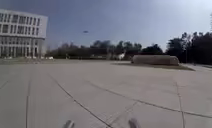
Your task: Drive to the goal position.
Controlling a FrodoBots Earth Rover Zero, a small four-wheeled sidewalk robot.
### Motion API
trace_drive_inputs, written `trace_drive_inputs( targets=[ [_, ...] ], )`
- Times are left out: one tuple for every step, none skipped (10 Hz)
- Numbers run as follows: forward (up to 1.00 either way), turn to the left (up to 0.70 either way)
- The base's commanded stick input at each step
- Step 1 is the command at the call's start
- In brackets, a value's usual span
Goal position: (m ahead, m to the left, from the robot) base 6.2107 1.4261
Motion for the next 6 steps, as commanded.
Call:
trace_drive_inputs(
  targets=[
    [1.0, 0.0],
    [1.0, 0.0],
    [1.0, 0.0],
    [1.0, 0.0],
    [1.0, 0.0],
    [1.0, 0.0]
  ],
)
